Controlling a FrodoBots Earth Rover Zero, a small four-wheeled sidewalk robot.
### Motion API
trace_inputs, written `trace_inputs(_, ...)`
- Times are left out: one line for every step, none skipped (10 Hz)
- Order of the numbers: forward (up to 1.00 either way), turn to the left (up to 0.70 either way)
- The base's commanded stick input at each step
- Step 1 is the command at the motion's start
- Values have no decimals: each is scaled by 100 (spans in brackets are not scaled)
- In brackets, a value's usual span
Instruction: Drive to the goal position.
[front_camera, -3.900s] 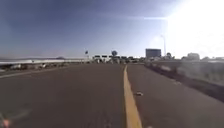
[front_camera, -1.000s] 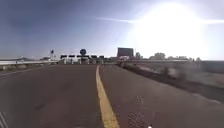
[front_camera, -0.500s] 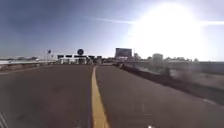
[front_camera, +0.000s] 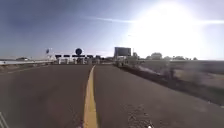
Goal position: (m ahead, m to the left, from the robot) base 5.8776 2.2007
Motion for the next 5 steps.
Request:
trace_inputs(70, 0)
trace_inputs(70, 0)
trace_inputs(70, 0)
trace_inputs(70, 0)
trace_inputs(70, 0)
